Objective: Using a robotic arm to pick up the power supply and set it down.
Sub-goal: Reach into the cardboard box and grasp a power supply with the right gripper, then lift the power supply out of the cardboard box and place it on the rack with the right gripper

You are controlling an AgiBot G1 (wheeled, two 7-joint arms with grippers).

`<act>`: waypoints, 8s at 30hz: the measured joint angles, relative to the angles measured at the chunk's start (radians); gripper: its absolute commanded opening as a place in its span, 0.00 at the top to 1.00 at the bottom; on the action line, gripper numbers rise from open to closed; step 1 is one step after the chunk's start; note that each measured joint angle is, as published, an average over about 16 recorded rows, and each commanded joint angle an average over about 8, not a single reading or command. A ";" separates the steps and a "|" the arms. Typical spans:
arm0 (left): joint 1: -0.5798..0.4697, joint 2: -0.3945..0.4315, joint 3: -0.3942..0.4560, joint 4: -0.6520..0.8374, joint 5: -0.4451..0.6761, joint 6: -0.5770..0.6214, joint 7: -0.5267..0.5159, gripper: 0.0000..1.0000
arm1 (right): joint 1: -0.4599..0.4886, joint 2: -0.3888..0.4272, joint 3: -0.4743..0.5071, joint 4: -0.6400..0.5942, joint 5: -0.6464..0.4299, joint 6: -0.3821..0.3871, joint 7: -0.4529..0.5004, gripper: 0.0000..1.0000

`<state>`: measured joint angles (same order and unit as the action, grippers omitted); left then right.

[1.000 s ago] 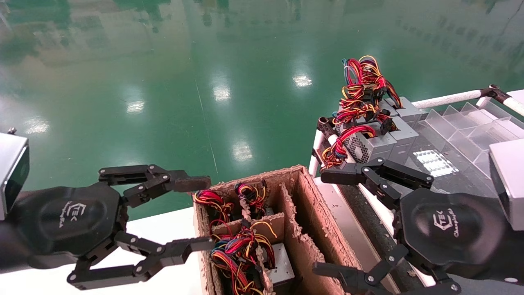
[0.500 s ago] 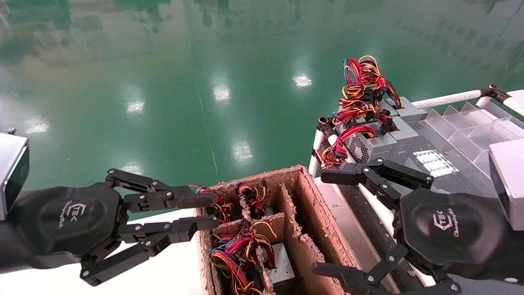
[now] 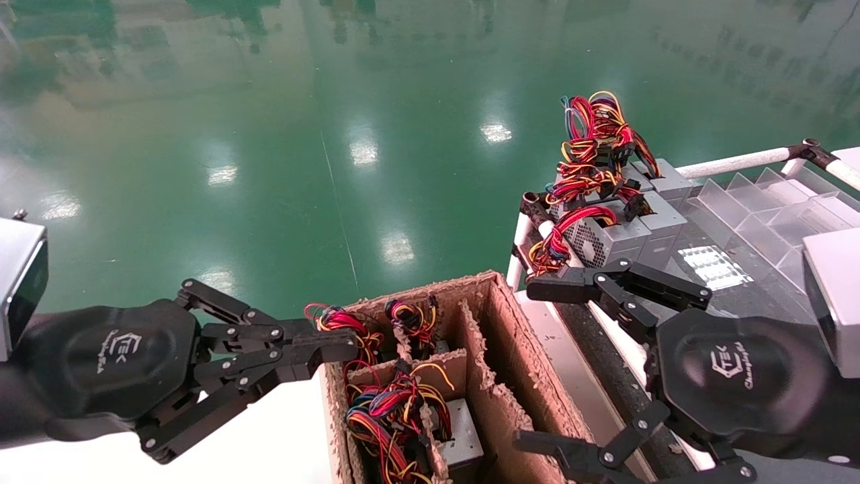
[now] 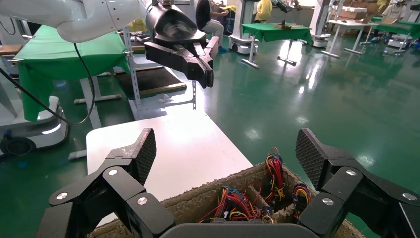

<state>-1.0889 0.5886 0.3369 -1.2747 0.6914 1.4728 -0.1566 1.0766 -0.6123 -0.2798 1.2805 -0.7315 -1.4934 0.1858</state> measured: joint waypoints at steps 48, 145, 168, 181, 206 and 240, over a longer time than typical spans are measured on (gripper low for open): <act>0.000 0.000 0.000 0.001 0.000 0.000 0.001 0.00 | 0.082 -0.148 -0.144 -0.152 -0.280 0.116 0.014 0.00; -0.001 -0.001 0.002 0.001 -0.002 0.000 0.002 0.00 | 0.293 -0.236 -0.090 -0.260 -0.221 0.093 -0.176 1.00; -0.001 -0.001 0.003 0.001 -0.002 -0.001 0.002 0.00 | 0.280 0.193 0.077 0.065 -0.235 0.294 0.088 1.00; -0.001 -0.001 0.003 0.001 -0.002 -0.001 0.002 0.00 | 0.123 0.441 0.135 0.059 -0.293 0.425 0.150 1.00; -0.001 -0.001 0.003 0.001 -0.002 -0.001 0.002 0.00 | -0.039 0.342 0.097 -0.066 -0.334 0.622 0.052 1.00; -0.001 -0.001 0.004 0.001 -0.003 -0.001 0.002 0.00 | 0.556 -0.063 -0.130 -0.597 -0.666 0.444 -0.102 1.00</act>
<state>-1.0903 0.5871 0.3409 -1.2734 0.6885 1.4716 -0.1541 1.6327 -0.6749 -0.4097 0.6836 -1.3974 -1.0496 0.0838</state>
